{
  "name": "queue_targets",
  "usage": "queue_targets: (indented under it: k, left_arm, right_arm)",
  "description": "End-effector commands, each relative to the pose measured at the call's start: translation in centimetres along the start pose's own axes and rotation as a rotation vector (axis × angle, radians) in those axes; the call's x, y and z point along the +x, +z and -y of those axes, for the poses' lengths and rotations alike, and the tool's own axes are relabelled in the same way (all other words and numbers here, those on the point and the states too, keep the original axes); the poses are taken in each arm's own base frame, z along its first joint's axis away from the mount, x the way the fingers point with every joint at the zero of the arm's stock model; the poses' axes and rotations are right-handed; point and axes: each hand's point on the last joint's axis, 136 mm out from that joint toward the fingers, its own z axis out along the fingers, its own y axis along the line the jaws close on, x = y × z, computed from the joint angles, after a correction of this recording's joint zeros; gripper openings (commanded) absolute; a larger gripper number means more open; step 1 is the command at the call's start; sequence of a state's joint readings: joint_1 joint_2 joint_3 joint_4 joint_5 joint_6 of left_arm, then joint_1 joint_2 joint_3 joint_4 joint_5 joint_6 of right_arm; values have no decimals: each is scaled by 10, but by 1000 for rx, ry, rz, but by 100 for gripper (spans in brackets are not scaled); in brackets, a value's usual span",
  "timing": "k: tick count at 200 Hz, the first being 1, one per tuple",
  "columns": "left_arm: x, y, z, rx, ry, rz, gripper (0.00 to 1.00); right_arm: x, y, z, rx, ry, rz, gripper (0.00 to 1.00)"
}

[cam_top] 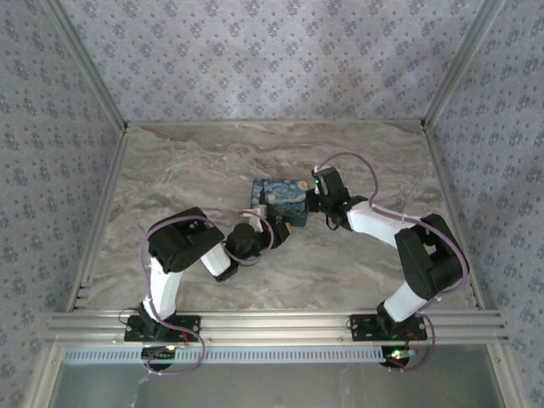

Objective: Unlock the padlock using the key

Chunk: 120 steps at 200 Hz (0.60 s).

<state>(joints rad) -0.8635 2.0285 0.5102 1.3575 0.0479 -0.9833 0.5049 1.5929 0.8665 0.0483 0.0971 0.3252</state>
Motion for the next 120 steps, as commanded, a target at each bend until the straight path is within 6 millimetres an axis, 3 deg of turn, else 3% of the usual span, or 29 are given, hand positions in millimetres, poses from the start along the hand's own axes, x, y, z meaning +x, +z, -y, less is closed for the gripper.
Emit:
queue_targets:
  k: [1,11,48,120]
  left_arm:
    - [34,-17,-63,-226,-42,-115,34]
    - [34,-18,-65,-232,-43,-115,33]
    - [32,-16,-65,-220,-44,-128,12]
    - [36,-18,-68,-226,-67,-187,4]
  right_arm:
    - [18,-1,-1,-3,-4,-56,0]
    - [17,-1,-1,-3,-4,-54,0]
    - [17,-2,-2,-2,-8,-53,0]
    - [11,-5,-3,-8,-15,-39,0]
